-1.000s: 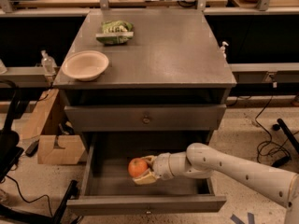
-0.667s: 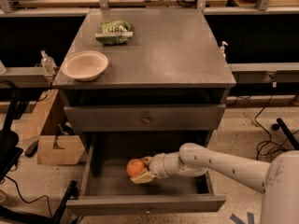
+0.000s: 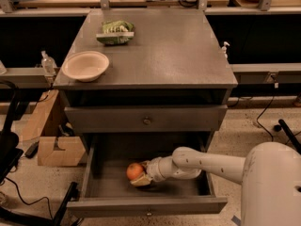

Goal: Place orange into middle drawer

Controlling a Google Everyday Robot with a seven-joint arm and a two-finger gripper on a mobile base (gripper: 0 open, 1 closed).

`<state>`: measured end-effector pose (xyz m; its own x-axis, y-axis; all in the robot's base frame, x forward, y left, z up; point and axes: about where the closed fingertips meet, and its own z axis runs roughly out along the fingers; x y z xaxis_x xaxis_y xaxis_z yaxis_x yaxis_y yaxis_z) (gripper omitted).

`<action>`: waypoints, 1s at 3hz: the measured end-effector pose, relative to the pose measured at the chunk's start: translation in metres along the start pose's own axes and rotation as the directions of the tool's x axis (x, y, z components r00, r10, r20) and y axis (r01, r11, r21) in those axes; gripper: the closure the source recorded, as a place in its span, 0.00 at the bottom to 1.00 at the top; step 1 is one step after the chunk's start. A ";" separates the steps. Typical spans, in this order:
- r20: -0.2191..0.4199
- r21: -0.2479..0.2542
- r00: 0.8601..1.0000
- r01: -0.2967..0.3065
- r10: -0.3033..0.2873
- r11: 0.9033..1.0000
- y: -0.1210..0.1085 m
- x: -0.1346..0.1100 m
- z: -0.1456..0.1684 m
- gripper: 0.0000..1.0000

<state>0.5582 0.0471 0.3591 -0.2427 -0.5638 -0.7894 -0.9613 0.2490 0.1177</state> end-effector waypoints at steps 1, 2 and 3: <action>0.001 -0.001 1.000 0.000 0.000 1.000 0.001 -0.001 0.001 0.81; 0.002 -0.005 1.000 0.001 -0.001 1.000 0.002 -0.001 0.003 0.59; 0.002 -0.010 1.000 0.001 -0.001 1.000 0.004 -0.002 0.005 0.28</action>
Offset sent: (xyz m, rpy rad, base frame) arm -0.0002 0.0016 -0.0001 0.0012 -0.0002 0.0008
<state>0.5554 0.0532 0.3576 -0.2417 -0.5622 -0.7909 -0.9628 0.2407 0.1231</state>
